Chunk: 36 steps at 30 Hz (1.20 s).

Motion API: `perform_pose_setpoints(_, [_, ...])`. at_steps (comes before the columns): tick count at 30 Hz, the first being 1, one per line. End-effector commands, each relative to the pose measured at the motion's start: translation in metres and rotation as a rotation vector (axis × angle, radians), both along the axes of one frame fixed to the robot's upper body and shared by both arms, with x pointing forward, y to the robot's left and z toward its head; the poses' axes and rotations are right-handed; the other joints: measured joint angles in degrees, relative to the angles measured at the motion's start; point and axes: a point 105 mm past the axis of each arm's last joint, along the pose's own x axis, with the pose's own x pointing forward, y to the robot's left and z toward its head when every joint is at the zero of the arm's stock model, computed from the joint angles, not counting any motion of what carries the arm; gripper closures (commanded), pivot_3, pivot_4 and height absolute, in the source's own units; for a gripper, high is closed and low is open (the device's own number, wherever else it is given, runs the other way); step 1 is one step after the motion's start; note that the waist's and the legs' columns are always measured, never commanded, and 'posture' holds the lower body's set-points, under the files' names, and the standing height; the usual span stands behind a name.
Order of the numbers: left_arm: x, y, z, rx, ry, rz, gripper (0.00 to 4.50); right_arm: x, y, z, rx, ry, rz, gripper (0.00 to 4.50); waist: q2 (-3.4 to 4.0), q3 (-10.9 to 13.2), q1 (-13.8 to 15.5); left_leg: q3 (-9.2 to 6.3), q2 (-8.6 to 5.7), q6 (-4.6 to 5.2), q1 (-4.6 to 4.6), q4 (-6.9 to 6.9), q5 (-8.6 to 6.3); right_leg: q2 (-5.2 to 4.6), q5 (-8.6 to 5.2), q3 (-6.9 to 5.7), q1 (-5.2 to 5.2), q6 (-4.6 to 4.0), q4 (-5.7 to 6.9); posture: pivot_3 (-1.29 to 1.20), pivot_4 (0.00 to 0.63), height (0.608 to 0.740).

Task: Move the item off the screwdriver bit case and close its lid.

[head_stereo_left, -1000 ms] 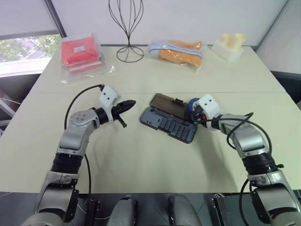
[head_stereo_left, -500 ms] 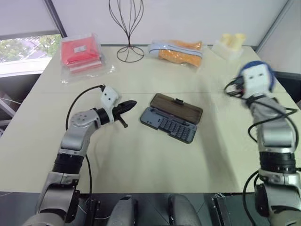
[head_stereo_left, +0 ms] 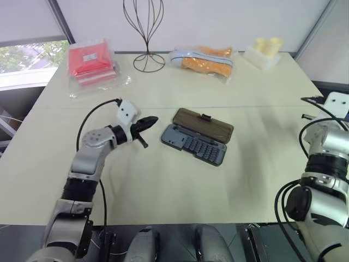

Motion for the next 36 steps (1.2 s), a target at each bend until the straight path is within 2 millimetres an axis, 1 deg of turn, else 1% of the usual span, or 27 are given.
perform_pose_setpoints(1, [-0.003,0.002,0.013,0.001,-0.057,0.003,4.5,-0.001,-0.002,0.01,0.009,-0.054,-0.014,4.03,0.01,0.0,0.0,0.0,0.0,0.0,0.0,0.0,0.0,0.0,0.0,0.0,0.0,0.0,0.0,0.0,0.15,0.74])
perform_pose_setpoints(2, [-0.003,0.002,0.012,0.002,-0.056,0.004,4.5,-0.001,-0.001,0.008,0.027,-0.055,-0.013,4.03,0.01,0.0,0.0,0.0,0.0,0.01,0.0,0.0,0.0,0.0,0.0,0.0,0.0,0.0,0.0,0.0,0.15,0.74])
perform_pose_setpoints(4, [-0.003,0.002,0.012,0.003,-0.055,0.004,4.5,0.0,0.002,0.005,0.044,-0.056,-0.002,3.01,0.01,0.0,0.0,-0.01,0.0,0.01,0.0,0.0,0.0,0.0,0.0,0.0,0.01,0.0,0.0,0.0,0.15,0.74])
perform_pose_setpoints(5, [-0.003,0.002,0.012,0.002,-0.054,0.004,4.5,0.0,0.002,0.005,0.041,-0.057,-0.002,2.7,0.01,0.0,0.0,0.0,0.0,0.01,0.0,0.0,-0.01,0.0,0.0,0.0,0.01,0.0,0.0,0.0,0.15,0.74])
perform_pose_setpoints(10, [-0.002,0.001,0.012,0.004,-0.05,0.002,4.5,-0.001,0.002,0.007,0.047,-0.066,0.007,0.28,0.01,0.0,0.0,0.0,0.0,0.01,0.0,0.0,-0.01,0.0,0.0,0.0,0.01,0.0,0.0,0.0,0.15,0.74])
perform_pose_setpoints(11, [-0.002,0.001,0.012,0.004,-0.05,0.002,4.5,-0.001,0.003,0.008,0.047,-0.066,0.011,0.06,0.01,0.0,0.0,0.0,0.0,0.01,0.0,0.0,-0.01,0.0,0.0,0.0,0.01,0.0,0.0,0.0,0.15,0.74])
perform_pose_setpoints(13, [-0.001,0.0,0.012,0.004,-0.05,0.001,4.5,0.0,0.004,0.012,0.025,-0.072,0.028,0.06,0.01,0.0,0.0,0.0,0.0,0.01,0.0,0.0,-0.01,0.0,0.0,0.0,0.0,0.0,0.0,0.0,0.15,0.74])
perform_pose_setpoints(16, [-0.001,0.0,0.013,0.002,-0.05,-0.001,4.5,0.006,0.016,0.035,-0.066,-0.116,0.137,0.06,0.03,0.0,0.0,0.0,0.0,0.1,0.0,0.0,-0.05,0.0,0.0,0.0,0.0,0.0,0.0,0.0,0.15,0.74])
perform_pose_setpoints(17, [-0.001,0.0,0.013,0.002,-0.05,-0.001,4.5,0.007,0.02,0.039,-0.073,-0.124,0.157,0.06,0.04,0.0,-0.1,0.0,0.0,0.16,-0.01,0.0,-0.09,0.0,0.0,0.0,0.0,0.0,0.0,0.0,0.15,0.74])
perform_pose_setpoints(19, [-0.001,0.0,0.014,-0.001,-0.05,-0.002,4.5,0.018,0.045,0.059,-0.147,-0.17,0.336,0.06,0.05,0.0,-0.1,0.0,0.0,0.22,0.01,0.0,-0.12,0.01,0.0,0.0,0.0,0.0,0.0,0.0,0.15,0.74])
perform_pose_setpoints(20, [-0.001,0.0,0.014,-0.002,-0.049,-0.003,4.5,0.024,0.062,0.067,-0.165,-0.182,0.442,0.06,0.14,0.1,-0.1,-0.01,0.01,0.23,0.01,0.0,-0.13,0.01,0.0,0.0,0.0,0.0,0.0,0.0,0.15,0.74])
perform_pose_setpoints(21, [-0.001,0.0,0.014,-0.002,-0.049,-0.004,4.5,0.028,0.079,0.072,-0.164,-0.191,0.547,0.06,0.18,0.1,-0.3,0.0,0.0,0.24,0.0,0.0,-0.14,0.02,0.0,0.0,-0.02,0.0,0.0,0.0,0.15,0.74])
perform_pose_setpoints(22, [0.0,-0.001,0.014,-0.002,-0.048,-0.004,4.5,0.03,0.088,0.073,-0.157,-0.193,0.606,0.06,0.17,0.1,-0.4,0.02,0.0,0.26,0.01,0.0,-0.15,0.02,0.0,0.01,-0.02,0.01,0.0,0.0,0.15,0.74])
perform_pose_setpoints(23, [-0.001,-0.001,0.014,-0.002,-0.047,-0.007,4.5,0.032,0.105,0.076,-0.161,-0.194,0.716,0.06,0.17,0.1,-0.4,0.01,0.01,0.26,0.04,0.0,-0.15,0.03,0.0,0.0,-0.01,0.0,0.0,0.0,0.15,0.74])
perform_pose_setpoints(24, [-0.001,-0.001,0.014,-0.002,-0.046,-0.008,4.5,0.033,0.115,0.077,-0.166,-0.192,0.788,0.06,0.17,0.1,-0.4,-0.02,0.03,0.27,0.03,0.0,-0.15,0.05,0.0,-0.02,0.0,0.01,0.0,0.0,0.15,0.74])
perform_pose_setpoints(26, [-0.001,-0.002,0.013,-0.001,-0.045,-0.016,4.5,0.032,0.145,0.069,-0.203,-0.103,1.004,0.06,0.17,0.1,-0.3,-0.03,0.03,0.27,0.03,0.01,-0.15,0.05,0.0,-0.02,0.01,0.0,0.01,0.0,0.15,0.74])
perform_pose_setpoints(29, [0.0,-0.003,0.012,0.001,-0.044,-0.027,4.5,0.029,0.17,0.052,-0.294,0.06,1.221,0.06,0.17,0.1,0.1,-0.02,0.01,0.27,0.0,0.02,-0.16,0.03,0.0,-0.02,0.01,0.01,-0.03,0.0,0.15,0.74])
perform_pose_setpoints(30, [0.001,-0.004,0.012,0.003,-0.044,-0.029,4.5,0.028,0.175,0.047,-0.308,0.095,1.269,0.06,0.16,0.1,0.3,-0.04,-0.01,0.27,-0.01,0.03,-0.15,0.03,0.0,-0.03,0.02,0.01,-0.04,0.0,0.15,0.74])
perform_pose_setpoints(33, [0.003,-0.006,0.012,0.002,-0.047,-0.035,4.5,0.026,0.195,0.036,-0.273,0.178,1.44,0.06,0.14,0.1,0.2,-0.03,-0.01,0.27,-0.02,0.06,-0.15,0.03,0.0,-0.03,0.03,0.01,-0.06,0.0,0.15,0.74])
perform_pose_setpoints(36, [0.004,-0.008,0.013,-0.009,-0.054,-0.032,4.5,0.036,0.201,0.027,-0.239,0.221,1.465,0.06,0.14,0.1,0.1,-0.03,-0.01,0.24,-0.01,0.06,-0.14,0.03,0.0,-0.03,0.02,0.01,-0.05,0.0,0.15,0.74])
